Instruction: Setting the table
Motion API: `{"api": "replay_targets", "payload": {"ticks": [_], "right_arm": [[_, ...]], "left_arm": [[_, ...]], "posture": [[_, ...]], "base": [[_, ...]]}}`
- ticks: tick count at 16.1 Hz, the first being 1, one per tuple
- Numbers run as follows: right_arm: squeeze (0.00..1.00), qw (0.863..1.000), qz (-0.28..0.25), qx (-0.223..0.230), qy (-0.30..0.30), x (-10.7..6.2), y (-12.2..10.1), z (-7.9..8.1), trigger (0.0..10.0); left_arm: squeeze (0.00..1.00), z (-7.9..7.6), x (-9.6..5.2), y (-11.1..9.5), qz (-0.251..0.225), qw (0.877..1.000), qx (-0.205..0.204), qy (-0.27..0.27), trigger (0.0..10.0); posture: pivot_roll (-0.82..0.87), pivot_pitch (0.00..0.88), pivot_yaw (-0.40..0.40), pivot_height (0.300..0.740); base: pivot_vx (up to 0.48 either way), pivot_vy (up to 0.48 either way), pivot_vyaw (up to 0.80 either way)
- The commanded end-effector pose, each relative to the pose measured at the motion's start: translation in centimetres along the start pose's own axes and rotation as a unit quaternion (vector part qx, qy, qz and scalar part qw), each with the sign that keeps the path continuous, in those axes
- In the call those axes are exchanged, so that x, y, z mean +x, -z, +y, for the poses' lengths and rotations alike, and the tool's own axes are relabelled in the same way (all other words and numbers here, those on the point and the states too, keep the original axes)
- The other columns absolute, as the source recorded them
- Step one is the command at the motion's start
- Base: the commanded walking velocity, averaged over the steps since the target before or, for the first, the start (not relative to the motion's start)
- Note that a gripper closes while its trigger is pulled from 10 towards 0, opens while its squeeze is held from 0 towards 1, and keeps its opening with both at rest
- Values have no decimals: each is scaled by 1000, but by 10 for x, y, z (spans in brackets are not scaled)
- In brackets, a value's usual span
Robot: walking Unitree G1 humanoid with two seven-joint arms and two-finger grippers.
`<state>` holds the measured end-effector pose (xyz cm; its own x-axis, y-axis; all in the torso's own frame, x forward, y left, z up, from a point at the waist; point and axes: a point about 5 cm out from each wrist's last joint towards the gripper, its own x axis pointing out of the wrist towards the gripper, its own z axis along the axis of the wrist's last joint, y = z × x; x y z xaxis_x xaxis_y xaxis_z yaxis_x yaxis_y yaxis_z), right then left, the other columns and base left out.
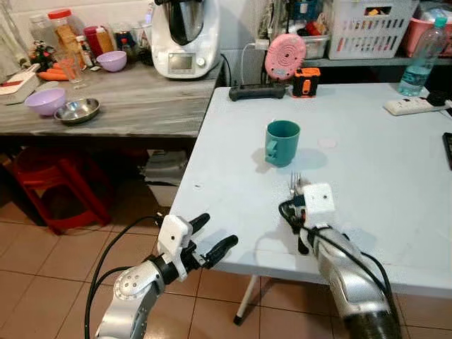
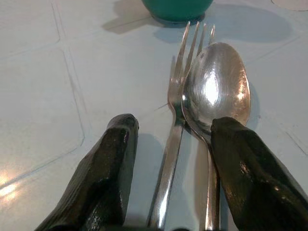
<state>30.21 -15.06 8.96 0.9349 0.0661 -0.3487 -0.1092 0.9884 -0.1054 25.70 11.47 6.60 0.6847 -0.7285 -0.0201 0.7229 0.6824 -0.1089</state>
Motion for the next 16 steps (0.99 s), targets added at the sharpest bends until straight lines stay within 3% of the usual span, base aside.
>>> {"api": "replay_targets", "payload": {"ticks": [1, 4, 8, 13, 15, 16], "right_arm": [[0, 999, 49, 4, 5, -5, 22, 0, 10000], [0, 996, 77, 6, 36, -20, 42, -16, 10000], [0, 995, 77, 10, 65, -29, 48, -31, 10000], [0, 994, 33, -12, 106, -25, 28, -45, 10000], [0, 994, 2, -8, 106, -24, 11, -41, 10000], [580, 994, -16, -6, 104, -24, 1, -39, 10000]], "left_arm": [[0, 1, -2, -2, 0, 1000, 8, -1, 10000], [0, 0, -1, 0, 3, 1000, 7, 1, 10000], [0, 2, 1, 1, 5, 1000, 8, 1, 10000], [0, 3, 1, 2, 6, 1000, 11, 1, 10000], [0, 5, 1, -1, -1, 1000, 14, -8, 10000], [0, 8, 1, -4, -9, 1000, 17, -17, 10000]], "posture": [[-168, 0, 86, 740], [-171, 0, 85, 740], [-178, 0, 89, 740], [-180, 0, 97, 740], [-169, 0, 94, 740], [-169, 0, 94, 740]], "base": [[0, 0, 0], [0, 0, 0], [0, 0, 0], [0, 0, 0], [0, 0, 0], [0, 0, 0]]}}
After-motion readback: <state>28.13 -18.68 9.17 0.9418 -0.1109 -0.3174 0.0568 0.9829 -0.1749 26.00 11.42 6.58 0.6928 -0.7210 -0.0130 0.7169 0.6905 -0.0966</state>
